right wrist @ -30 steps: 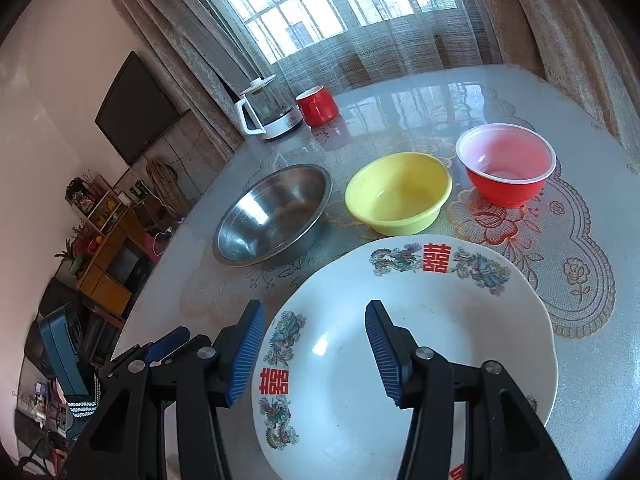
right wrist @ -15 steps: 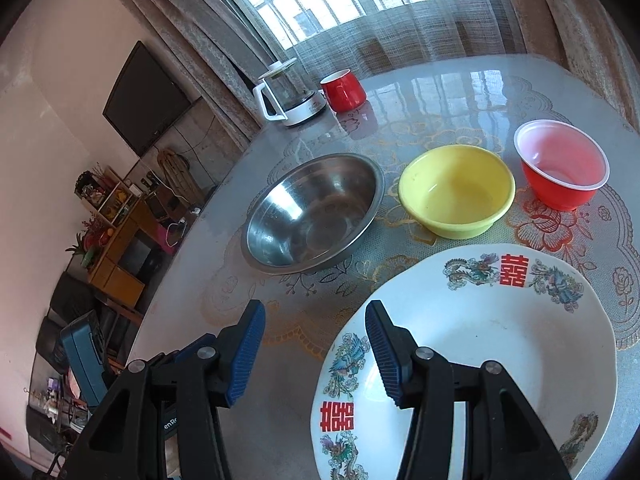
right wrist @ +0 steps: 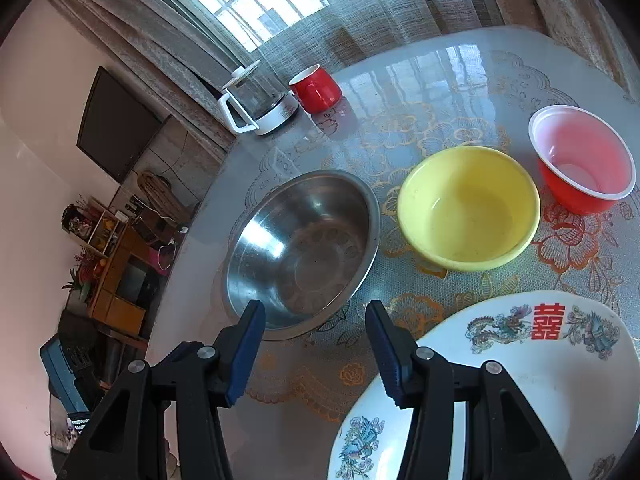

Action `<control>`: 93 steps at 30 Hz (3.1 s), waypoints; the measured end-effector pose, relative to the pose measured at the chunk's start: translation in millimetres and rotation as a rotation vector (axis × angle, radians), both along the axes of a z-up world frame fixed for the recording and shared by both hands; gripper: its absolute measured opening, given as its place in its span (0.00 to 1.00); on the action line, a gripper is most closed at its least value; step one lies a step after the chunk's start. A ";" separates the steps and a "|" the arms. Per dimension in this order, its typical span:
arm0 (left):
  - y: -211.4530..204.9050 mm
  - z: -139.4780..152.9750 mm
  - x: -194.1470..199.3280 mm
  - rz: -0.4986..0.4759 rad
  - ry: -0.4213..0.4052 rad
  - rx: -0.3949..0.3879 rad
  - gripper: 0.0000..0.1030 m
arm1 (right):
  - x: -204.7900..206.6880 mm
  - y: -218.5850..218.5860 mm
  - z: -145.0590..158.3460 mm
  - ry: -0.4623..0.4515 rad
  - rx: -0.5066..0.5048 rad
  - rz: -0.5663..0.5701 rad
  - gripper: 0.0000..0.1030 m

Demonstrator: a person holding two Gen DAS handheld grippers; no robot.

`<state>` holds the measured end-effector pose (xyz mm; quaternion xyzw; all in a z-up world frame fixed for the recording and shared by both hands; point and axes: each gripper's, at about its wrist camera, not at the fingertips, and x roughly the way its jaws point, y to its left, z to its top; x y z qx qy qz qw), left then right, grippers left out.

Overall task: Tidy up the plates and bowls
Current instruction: 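Move both grippers to the rim of the steel basin, then close both grippers on the steel basin rim, then slide the steel basin across the table away from the plate stack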

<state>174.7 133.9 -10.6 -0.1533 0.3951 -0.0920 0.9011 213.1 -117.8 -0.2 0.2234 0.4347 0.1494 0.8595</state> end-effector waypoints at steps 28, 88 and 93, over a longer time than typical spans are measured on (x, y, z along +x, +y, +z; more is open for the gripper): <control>-23.6 -14.0 58.2 -0.107 -0.002 0.058 0.24 | 52.1 29.7 -29.1 0.059 -0.260 -0.020 0.26; 38.8 -20.1 -139.2 -0.028 -0.008 0.097 0.30 | -100.1 101.9 -40.3 -0.037 -0.292 0.351 0.29; 36.6 -19.7 -140.0 -0.031 -0.015 0.117 0.31 | -106.6 106.5 -39.3 -0.059 -0.337 0.335 0.31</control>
